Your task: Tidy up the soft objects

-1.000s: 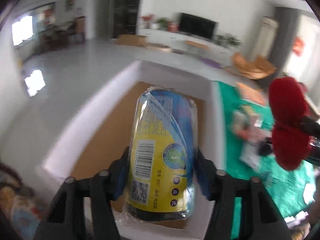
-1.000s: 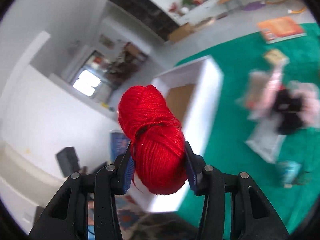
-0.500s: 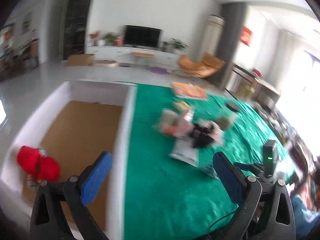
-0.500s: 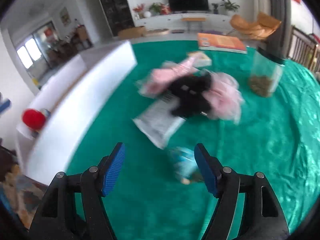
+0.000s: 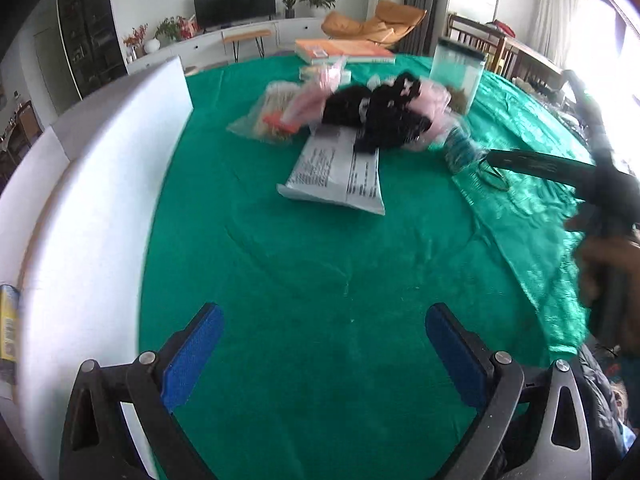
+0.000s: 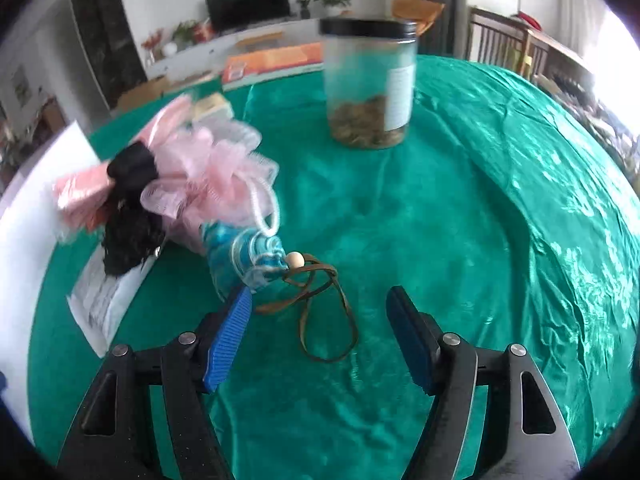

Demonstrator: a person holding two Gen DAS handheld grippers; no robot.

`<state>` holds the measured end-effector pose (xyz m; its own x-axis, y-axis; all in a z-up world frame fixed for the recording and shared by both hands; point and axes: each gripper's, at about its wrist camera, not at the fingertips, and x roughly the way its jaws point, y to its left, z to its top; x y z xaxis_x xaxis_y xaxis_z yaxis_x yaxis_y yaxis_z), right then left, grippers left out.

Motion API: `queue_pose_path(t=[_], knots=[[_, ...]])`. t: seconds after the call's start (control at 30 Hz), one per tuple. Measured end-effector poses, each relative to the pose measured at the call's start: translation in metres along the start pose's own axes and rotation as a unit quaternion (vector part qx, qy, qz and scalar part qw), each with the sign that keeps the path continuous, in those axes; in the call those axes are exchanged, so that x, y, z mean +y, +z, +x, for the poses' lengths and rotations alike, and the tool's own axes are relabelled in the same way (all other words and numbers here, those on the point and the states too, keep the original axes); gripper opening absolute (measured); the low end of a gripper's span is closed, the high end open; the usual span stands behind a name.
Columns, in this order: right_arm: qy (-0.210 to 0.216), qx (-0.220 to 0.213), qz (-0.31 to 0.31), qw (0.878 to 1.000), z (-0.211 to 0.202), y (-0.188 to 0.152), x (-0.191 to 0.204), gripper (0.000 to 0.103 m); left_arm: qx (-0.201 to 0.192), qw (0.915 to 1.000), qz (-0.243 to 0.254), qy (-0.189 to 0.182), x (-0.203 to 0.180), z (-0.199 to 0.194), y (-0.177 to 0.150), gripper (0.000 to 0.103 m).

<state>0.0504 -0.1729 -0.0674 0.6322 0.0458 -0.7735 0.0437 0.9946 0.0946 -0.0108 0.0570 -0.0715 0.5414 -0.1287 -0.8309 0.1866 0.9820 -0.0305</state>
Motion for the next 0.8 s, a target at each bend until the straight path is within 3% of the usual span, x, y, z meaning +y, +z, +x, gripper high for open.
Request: queue_pose_path(t=[0.17,0.3,0.43,0.53,0.8], knots=[[-0.04,0.024,-0.05,0.998,0.01,-0.021,-0.012,0.074,0.01,0.9998,-0.005,0.018,-0.011,0.052,0.016,0.103],[-0.039,0.012,-0.033,0.999,0.013,-0.025,-0.02,0.077,-0.019,0.9988,-0.03,0.033,-0.016,0.068,0.035,0.103],[-0.041,0.008,-0.03,0.999,0.02,-0.024,-0.018,0.085,-0.02,0.9962,-0.061,0.059,-0.021,0.084,0.059,0.103],[-0.038,0.009,-0.029,0.999,0.021,-0.025,-0.02,0.087,-0.02,0.9961,-0.063,0.058,-0.021,0.095,0.074,0.103],[-0.041,0.009,-0.029,0.999,0.02,-0.026,-0.02,0.087,-0.02,0.9959,-0.068,0.057,-0.017,0.099,0.078,0.103]])
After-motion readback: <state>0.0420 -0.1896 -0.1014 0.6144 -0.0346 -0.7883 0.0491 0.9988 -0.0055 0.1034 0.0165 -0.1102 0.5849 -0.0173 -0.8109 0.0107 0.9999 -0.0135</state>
